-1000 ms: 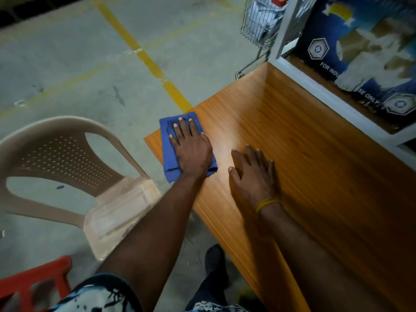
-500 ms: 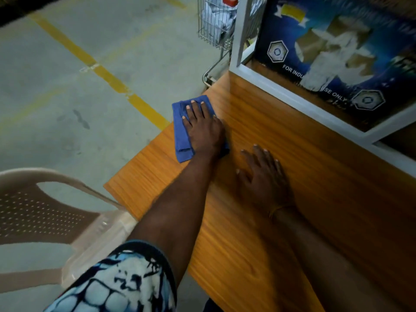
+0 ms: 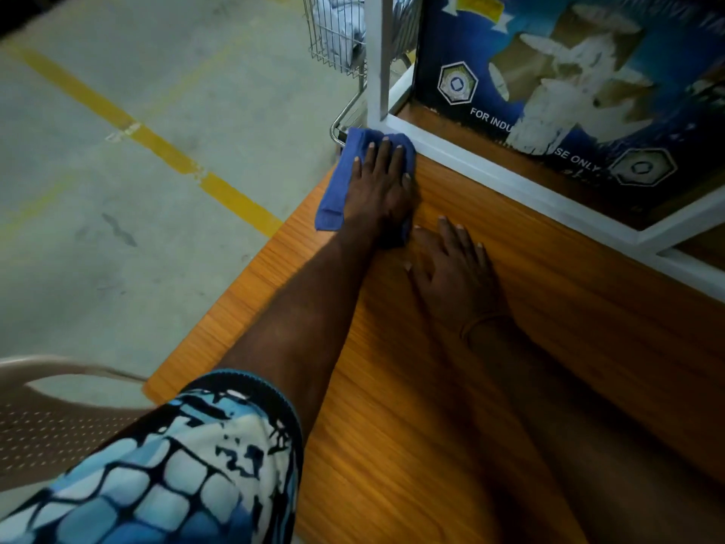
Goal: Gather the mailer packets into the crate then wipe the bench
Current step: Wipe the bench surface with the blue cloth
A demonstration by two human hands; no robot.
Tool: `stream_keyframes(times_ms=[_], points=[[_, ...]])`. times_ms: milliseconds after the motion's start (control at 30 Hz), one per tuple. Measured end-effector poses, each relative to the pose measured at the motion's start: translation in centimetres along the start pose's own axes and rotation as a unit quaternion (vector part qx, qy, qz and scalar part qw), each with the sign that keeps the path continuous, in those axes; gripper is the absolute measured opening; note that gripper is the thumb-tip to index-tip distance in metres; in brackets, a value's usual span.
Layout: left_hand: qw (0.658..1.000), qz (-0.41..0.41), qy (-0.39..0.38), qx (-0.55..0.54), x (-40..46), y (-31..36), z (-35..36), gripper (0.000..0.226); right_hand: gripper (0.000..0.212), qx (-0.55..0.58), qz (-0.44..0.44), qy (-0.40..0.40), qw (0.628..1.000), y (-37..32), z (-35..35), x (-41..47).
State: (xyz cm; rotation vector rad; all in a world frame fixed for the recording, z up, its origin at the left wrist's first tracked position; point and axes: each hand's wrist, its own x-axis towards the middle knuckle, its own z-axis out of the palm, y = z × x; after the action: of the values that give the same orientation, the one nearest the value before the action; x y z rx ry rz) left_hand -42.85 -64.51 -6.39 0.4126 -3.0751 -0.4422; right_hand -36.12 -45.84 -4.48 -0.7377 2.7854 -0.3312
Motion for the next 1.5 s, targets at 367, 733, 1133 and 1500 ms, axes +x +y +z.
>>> stream_keyframes(times_ms=[367,733,1133,1500], points=[[0.949,0.283,-0.128,0.046,-3.6,-0.8,-1.6,0.062,0.065,0.032,0.002,-0.073,0.997,0.9,-1.2,-2.5],[0.913,0.389,-0.116,0.051,-15.7,-3.4,-1.4,0.062,0.067,0.020,0.001,-0.054,0.998,1.2,1.1,-12.5],[0.955,0.279,-0.091,0.041,-34.9,-2.0,-0.8,0.063,0.070,-0.010,-0.015,-0.110,0.994,1.8,2.4,-26.3],[0.987,-0.148,0.055,-0.016,-44.2,11.9,4.2,0.057,0.061,0.042,0.027,-0.025,0.998,3.3,3.4,-37.2]])
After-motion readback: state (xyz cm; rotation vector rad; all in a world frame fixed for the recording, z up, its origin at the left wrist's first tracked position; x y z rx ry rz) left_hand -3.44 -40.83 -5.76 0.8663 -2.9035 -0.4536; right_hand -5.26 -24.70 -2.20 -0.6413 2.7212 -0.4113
